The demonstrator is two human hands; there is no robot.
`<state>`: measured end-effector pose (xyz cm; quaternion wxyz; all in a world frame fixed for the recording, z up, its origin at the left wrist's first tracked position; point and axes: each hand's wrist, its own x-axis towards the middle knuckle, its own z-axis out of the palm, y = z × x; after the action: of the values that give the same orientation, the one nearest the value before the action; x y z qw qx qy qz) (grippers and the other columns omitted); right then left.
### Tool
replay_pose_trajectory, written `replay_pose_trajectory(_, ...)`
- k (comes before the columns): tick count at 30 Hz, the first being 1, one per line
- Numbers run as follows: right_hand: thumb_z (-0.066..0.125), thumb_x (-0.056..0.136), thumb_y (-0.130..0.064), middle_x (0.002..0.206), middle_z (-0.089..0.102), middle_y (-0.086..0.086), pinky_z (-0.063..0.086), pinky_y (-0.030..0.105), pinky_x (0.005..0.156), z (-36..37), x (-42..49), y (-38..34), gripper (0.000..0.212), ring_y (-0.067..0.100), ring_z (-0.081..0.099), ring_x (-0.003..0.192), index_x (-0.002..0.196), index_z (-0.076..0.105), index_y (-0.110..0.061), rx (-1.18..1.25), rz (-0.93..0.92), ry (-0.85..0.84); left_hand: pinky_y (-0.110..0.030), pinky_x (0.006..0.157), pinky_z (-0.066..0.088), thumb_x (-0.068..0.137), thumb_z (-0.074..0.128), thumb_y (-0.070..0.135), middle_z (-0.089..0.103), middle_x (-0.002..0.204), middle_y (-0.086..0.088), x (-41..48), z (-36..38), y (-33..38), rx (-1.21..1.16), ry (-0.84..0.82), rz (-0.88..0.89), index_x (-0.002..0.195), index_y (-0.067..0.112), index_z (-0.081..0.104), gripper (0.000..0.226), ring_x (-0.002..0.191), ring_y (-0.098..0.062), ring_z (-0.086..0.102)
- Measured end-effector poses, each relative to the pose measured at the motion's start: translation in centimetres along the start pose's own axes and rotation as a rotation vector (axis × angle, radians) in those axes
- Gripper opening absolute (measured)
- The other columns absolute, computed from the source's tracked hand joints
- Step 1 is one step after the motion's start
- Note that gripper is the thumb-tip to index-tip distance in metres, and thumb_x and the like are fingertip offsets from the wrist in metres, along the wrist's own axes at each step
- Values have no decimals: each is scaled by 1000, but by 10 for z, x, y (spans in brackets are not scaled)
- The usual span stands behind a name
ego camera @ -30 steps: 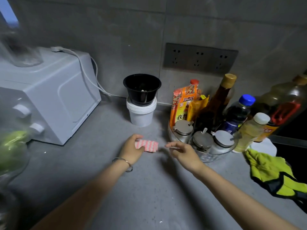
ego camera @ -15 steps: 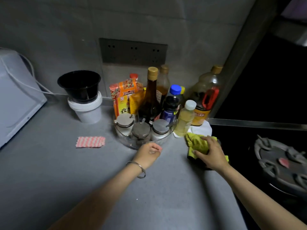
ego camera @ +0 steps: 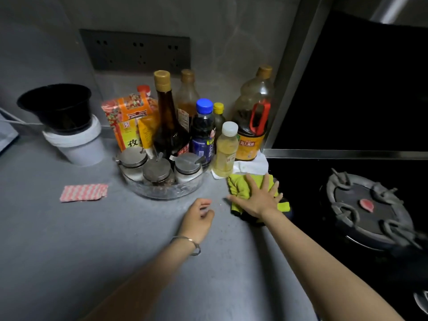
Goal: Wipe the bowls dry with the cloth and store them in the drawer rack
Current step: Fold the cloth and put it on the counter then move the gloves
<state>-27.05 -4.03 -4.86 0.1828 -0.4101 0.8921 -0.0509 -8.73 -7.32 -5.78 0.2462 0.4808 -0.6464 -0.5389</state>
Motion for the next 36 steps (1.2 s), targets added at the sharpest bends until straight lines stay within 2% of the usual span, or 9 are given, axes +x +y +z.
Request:
replay_pose_trajectory(5,47,81,-69,159,1,6,11,56,113,27,-6,-2,74,38,5,143,146,20,-45,-62,-42,147,-32,95,46,90,55,5,63,111,-4,-25,-79,-44,118,127,136,108,19,58,23,102,-20,59)
replay_pose_trajectory(11,23,71,-68,160,6,1,13,54,111,68,-70,-58,78,34,10,143,145,24,-45,-62,-230,178,-40,99,41,88,60,6,64,115,-12,-54,-182,-90,482,274,164,112,6,63,25,108,-30,58)
replay_pose_trajectory(15,37,61,-60,138,53,5,43,56,90,96,-111,-134,67,38,53,119,121,61,-38,-20,-411,120,-43,98,40,86,60,11,65,112,-17,-70,-217,-109,566,323,99,110,1,64,27,106,-37,59)
replay_pose_trajectory(17,46,58,-57,127,61,3,50,51,81,108,-131,-163,59,36,62,107,111,65,-39,-32,-549,76,-42,96,41,84,53,26,66,110,-17,-82,-229,-114,582,335,89,109,1,65,37,103,-36,60)
replay_pose_trajectory(21,45,66,-53,136,55,-3,42,48,94,116,-151,-162,59,29,53,123,120,61,-36,76,-750,55,-36,94,39,80,38,42,67,107,-15,-105,-255,-121,596,388,133,108,2,66,56,100,-35,61)
replay_pose_trajectory(24,39,69,-60,137,53,-2,35,43,98,108,-142,-141,68,24,47,128,126,60,-29,247,-555,172,-31,92,35,81,39,37,67,104,-16,-118,-286,-119,623,433,167,105,1,65,51,97,-36,61)
replay_pose_trajectory(27,27,69,-69,152,32,-6,25,48,106,106,-129,-148,78,26,26,141,139,43,-36,86,-365,187,-30,91,35,82,40,32,67,103,-15,-132,-313,-115,673,458,202,106,2,65,46,95,-36,62)
replay_pose_trajectory(32,37,83,-61,158,15,-7,12,54,111,129,-141,-215,64,31,12,143,144,30,-42,-35,-415,120,-36,94,39,88,40,33,66,110,-10,-153,-365,-94,812,568,295,111,6,64,43,105,-29,57)
replay_pose_trajectory(36,29,74,-63,157,19,-7,15,55,109,155,-168,-300,70,33,15,143,141,35,-42,-40,-580,39,-42,96,44,89,38,36,66,113,-11,-167,-406,-88,865,620,236,115,6,64,48,110,-33,57)
